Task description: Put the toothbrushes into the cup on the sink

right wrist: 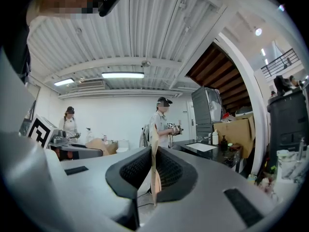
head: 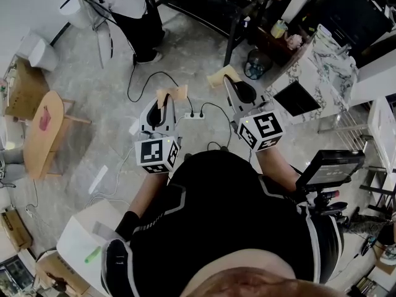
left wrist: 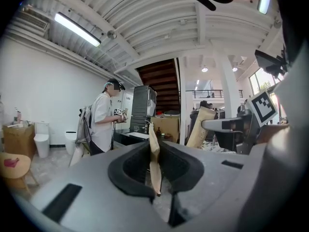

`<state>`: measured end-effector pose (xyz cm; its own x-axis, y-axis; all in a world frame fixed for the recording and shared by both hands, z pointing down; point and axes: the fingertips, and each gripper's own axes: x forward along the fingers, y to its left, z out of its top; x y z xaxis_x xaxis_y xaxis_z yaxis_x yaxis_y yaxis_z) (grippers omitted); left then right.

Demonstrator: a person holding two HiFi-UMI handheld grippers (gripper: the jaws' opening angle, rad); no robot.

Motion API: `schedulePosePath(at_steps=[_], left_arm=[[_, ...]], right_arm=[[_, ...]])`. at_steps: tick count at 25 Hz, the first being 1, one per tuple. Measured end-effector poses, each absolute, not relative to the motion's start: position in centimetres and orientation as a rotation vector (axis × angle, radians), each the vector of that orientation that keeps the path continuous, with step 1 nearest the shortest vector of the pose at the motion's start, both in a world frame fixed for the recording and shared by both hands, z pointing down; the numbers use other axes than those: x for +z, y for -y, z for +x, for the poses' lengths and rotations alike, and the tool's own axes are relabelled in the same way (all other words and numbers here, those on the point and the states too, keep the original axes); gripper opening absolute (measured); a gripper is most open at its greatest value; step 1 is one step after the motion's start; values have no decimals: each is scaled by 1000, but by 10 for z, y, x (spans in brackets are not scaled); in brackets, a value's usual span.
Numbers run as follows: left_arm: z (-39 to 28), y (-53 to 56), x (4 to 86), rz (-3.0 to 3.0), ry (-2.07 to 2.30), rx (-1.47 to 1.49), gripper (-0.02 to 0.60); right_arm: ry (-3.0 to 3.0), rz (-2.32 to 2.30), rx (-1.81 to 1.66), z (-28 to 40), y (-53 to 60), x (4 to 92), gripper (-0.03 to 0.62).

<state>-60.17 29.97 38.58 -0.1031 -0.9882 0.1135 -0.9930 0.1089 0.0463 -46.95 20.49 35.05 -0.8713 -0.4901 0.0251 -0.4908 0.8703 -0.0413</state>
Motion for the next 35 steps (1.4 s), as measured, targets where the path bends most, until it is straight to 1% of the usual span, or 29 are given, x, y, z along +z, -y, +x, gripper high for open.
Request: schedulePosePath(at_steps=[6, 12, 19, 24, 32, 35], left_arm=[[-603, -296, 385, 2061, 2209, 57, 54], [-611, -300, 397, 2161, 2095, 38, 54], [-605, -290, 406, 2268, 1987, 55, 54], [-582, -270, 400, 2307, 1983, 38, 54], [-519, -226, 405, 2241, 2000, 50, 54], [-502, -215, 411, 2225, 2014, 42, 54]], right_arm=[[3020, 830, 74, -472, -204, 349, 41], [2948, 974, 63, -470, -215, 359, 41], [2885, 1146, 92, -449, -214, 369, 41], [2918, 1165, 54, -428, -199, 364, 41], [2934, 1117, 84, -362, -151, 368, 41], [2952, 1088, 68, -347, -141, 371, 41]])
